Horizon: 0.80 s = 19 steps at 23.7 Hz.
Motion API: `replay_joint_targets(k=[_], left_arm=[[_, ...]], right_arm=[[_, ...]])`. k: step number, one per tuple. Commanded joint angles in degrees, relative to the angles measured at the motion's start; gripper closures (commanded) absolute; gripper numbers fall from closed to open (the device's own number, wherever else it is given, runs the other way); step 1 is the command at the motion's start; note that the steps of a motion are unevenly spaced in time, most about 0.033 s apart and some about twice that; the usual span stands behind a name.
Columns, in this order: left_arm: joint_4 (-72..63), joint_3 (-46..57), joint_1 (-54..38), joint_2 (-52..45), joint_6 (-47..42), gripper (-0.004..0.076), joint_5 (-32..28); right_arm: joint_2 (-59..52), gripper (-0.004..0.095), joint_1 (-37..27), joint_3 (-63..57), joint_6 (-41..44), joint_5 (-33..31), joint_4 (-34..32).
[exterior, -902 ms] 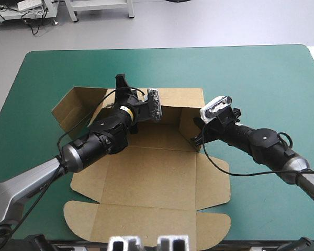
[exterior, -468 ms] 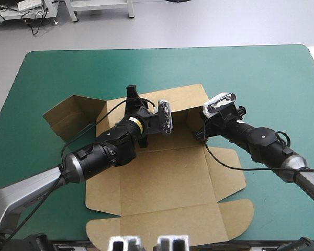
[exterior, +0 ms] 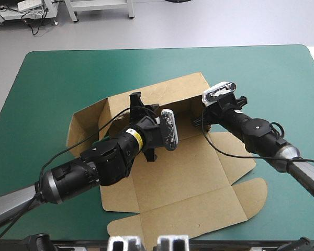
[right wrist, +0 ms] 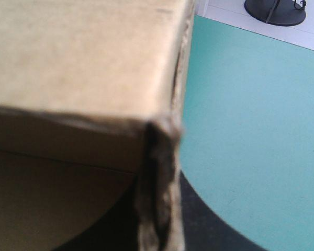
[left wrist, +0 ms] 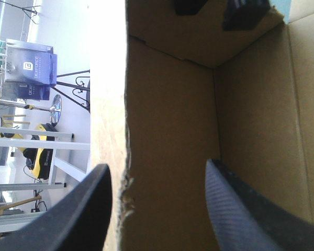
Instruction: Fold the box
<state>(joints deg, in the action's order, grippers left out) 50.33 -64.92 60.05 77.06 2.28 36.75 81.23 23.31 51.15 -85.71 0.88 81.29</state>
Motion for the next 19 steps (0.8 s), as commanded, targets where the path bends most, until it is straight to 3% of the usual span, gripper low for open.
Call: replay_joint_targets(k=[1, 3, 4, 5, 10, 13, 16, 19], left_arm=[[1.3, -1.46, 3.01, -2.64, -0.11, 0.0335, 1.75], [1.45, -1.46, 4.7, -4.09, -0.11, 0.047, 3.61], [1.45, -1.46, 4.95, -5.55, -0.6, 0.0692, 3.22], [1.66, -1.46, 4.95, -6.16, -0.7, 0.0724, 3.1], [4.44, -1.68, 3.38, -8.48, -0.7, 0.071, 3.83], [-0.15, -4.54, 0.15, -8.77, -0.7, 0.071, 4.18], [-17.91, -13.66, -5.82, -9.01, 4.12, 0.0709, 4.66], [-28.31, -20.61, -13.34, -9.01, 10.57, 0.071, 8.42]], right_arm=[[-1.01, 0.0932, -0.08, 3.13, 0.22, 1.62, 0.58], [-1.01, 0.0932, -0.98, 3.35, 0.43, -0.14, 0.58], [-1.37, 0.0932, -1.59, 3.35, 0.72, -0.88, 0.58], [-1.58, 0.0932, -2.03, 3.35, 0.86, -1.33, 0.58], [-3.99, 0.0932, -3.88, 3.35, 0.89, -7.41, -0.43], [-5.87, 0.0932, -6.06, 3.35, 4.73, -11.05, -5.34], [-7.3, 0.0932, -11.77, 3.47, 20.45, -19.27, -24.66], [-8.3, 0.0932, -17.22, 4.07, 29.61, -30.34, -36.84]])
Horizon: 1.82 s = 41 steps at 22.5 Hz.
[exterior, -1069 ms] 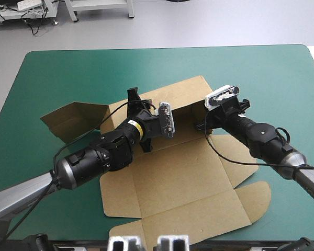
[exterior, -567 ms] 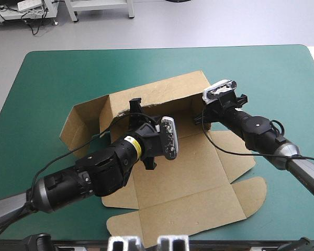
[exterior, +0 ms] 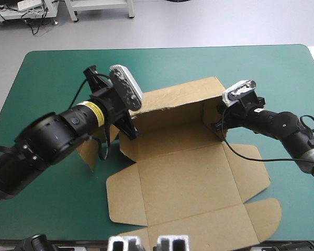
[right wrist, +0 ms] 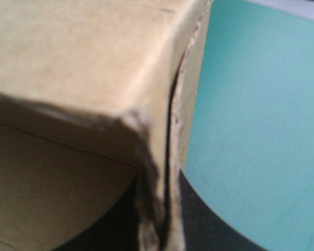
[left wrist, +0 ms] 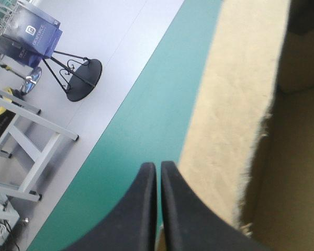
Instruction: Fold the box
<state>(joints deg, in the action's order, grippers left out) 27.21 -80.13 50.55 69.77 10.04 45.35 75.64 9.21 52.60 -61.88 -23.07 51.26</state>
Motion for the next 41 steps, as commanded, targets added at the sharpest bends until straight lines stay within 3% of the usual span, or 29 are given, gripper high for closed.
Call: replay_joint_targets(k=[1, 4, 6, 11, 16, 21, 28, 31, 32, 34, 36, 41], left_arm=[[-6.01, -6.72, -7.94, -1.71, 2.82, 0.071, 2.19], [-10.22, -6.9, -18.05, -1.61, 3.15, 0.071, 4.91], [-17.67, -6.62, -25.05, -1.61, 7.95, 0.071, 5.56], [-40.23, -6.2, -46.8, -0.36, 17.16, 0.071, 6.79], [-43.94, -6.12, -54.71, 1.37, 18.05, 0.071, 7.26], [-47.34, -6.12, -56.4, 3.1, 18.05, 0.071, 7.37], [-47.09, -6.12, -56.4, 3.58, 18.05, 0.071, 6.92], [-46.99, -6.12, -56.4, 3.58, 18.05, 0.071, 6.54], [-46.99, -6.12, -56.4, 3.58, 18.05, 0.071, 5.97], [-46.99, -6.12, -56.4, 3.58, 18.05, 0.071, 5.4], [-46.51, -6.12, -56.4, 3.58, 18.05, 0.071, 5.25], [-44.98, -6.12, -56.4, 4.21, 18.05, 0.071, 5.25]], right_arm=[[-2.93, 0.0932, -5.55, 3.29, 6.97, -11.77, -7.71], [-3.05, 0.0932, -8.22, 5.96, 6.97, -20.26, -7.72], [-3.05, 0.0932, -8.49, 8.95, 7.86, -26.49, -9.06], [-2.7, 0.0932, -8.49, 18.17, 20.52, -41.33, -24.72], [0.05, 0.0932, -8.49, 20.5, 21.81, -46.67, -28.24], [6.79, 0.0932, -8.49, 23.44, 23.53, -46.68, -28.24], [27.24, 0.0921, -8.38, 41.6, 28.84, -48.79, -28.4], [31.33, 0.0698, -8.38, 46.9, 28.99, -48.79, -26.27], [31.6, 0.0519, -8.38, 48.2, 28.88, -48.63, -24.8], [31.6, 0.0293, -8.38, 50.97, 30.35, -48.86, -24.48], [30.87, 0.0211, -8.38, 53.94, 34.3, -48.86, -24.73], [27.18, 0.0211, -7.51, 56.0, 34.27, -48.86, -23.93]])
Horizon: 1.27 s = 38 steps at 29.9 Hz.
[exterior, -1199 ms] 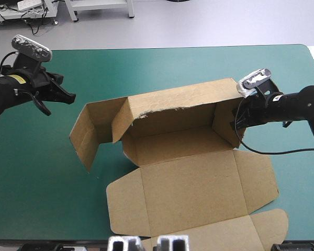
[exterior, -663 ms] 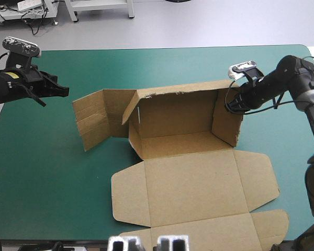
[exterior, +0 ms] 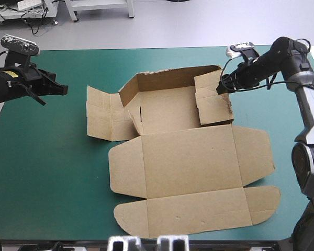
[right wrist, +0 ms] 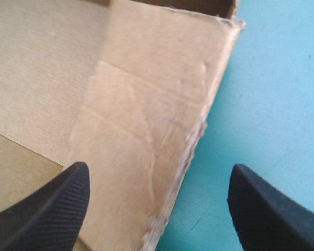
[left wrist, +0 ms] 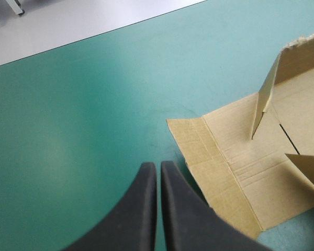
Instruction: Fold the box
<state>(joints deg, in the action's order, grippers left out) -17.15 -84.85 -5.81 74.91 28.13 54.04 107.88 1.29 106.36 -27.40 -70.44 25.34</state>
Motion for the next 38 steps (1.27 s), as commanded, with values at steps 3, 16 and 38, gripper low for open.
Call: replay_joint_targets(k=[3, 16, 38], left_arm=[[-0.62, -1.39, -0.05, -0.59, -0.3, 0.071, -2.67], [-0.01, -1.39, -0.05, -0.59, -0.3, 0.071, 2.37], [-1.25, -1.39, -0.05, -0.59, 2.07, 0.071, 4.62]], right_arm=[[-5.29, 0.0212, 1.93, 2.24, -0.47, -1.49, 0.36], [4.0, 0.0212, 5.16, 2.1, 4.86, -1.49, -7.96], [6.93, 0.0932, 4.98, 2.21, 1.3, -1.49, 1.0]])
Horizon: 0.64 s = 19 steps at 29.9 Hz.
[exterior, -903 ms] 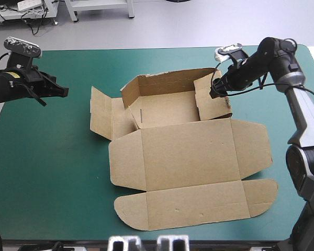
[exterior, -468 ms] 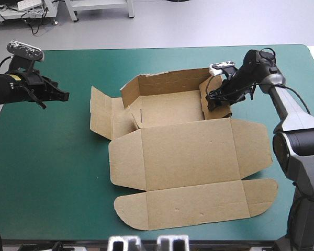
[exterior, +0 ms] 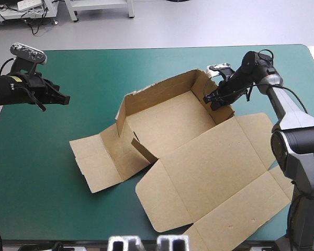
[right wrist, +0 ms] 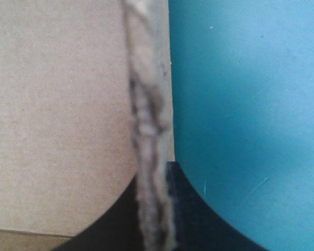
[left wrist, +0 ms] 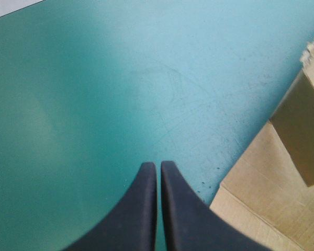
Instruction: Fold the box
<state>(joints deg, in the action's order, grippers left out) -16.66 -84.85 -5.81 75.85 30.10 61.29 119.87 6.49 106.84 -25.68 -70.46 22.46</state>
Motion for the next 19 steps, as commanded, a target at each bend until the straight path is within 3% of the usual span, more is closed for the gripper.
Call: replay_joint_targets(k=[1, 11, 19], left_arm=[[-1.24, -1.39, -0.05, -1.53, 0.1, 0.071, -2.73], [4.12, -1.39, -1.19, -1.25, -1.46, 0.071, -7.45], [-8.63, 2.94, -10.08, 1.03, -0.14, 0.071, -11.29]], right_arm=[[-5.99, 0.0932, -0.52, 1.74, -0.8, -1.47, 4.19], [-22.04, 0.0932, -8.07, 1.31, -2.05, -1.56, 10.2], [-33.28, 0.0932, -9.73, 1.23, -4.09, -1.56, 10.07]])
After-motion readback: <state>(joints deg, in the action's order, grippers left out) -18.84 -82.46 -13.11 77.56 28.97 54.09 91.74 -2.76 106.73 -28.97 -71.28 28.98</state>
